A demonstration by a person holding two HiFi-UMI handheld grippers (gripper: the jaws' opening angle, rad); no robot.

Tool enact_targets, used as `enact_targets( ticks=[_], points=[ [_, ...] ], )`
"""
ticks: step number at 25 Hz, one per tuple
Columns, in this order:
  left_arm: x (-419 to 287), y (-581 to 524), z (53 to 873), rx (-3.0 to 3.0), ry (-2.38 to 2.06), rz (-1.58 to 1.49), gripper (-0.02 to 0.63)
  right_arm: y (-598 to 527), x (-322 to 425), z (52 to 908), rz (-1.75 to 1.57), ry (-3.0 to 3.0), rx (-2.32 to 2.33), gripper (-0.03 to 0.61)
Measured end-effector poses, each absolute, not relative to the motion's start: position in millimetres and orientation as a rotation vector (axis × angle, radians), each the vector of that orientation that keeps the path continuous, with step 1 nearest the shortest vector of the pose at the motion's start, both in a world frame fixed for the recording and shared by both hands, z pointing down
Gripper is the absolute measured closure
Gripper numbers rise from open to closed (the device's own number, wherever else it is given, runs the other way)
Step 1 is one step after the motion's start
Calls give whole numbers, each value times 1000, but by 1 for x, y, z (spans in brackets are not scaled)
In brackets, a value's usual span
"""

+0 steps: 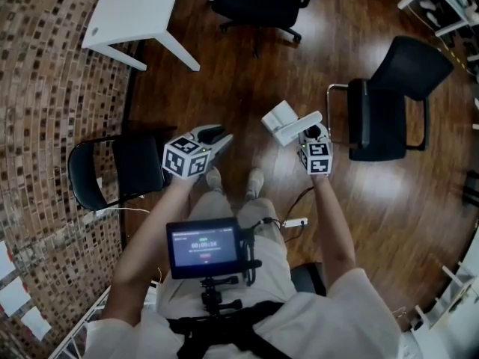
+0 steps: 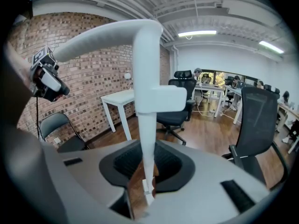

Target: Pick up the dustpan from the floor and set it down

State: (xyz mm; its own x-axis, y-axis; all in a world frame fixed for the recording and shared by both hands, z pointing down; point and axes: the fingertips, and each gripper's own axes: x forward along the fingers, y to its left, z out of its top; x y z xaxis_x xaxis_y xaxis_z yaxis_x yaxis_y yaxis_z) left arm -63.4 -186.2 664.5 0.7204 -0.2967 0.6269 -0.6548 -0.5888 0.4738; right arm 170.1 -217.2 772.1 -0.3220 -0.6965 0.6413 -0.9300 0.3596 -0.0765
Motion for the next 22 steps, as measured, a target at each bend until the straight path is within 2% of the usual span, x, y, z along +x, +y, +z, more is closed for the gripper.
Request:
enact_targets(
  ticks=[22],
  points=[
    [-76, -151, 686, 2141, -732, 722, 486, -206, 184, 895, 693, -2015, 1362, 471]
  ],
)
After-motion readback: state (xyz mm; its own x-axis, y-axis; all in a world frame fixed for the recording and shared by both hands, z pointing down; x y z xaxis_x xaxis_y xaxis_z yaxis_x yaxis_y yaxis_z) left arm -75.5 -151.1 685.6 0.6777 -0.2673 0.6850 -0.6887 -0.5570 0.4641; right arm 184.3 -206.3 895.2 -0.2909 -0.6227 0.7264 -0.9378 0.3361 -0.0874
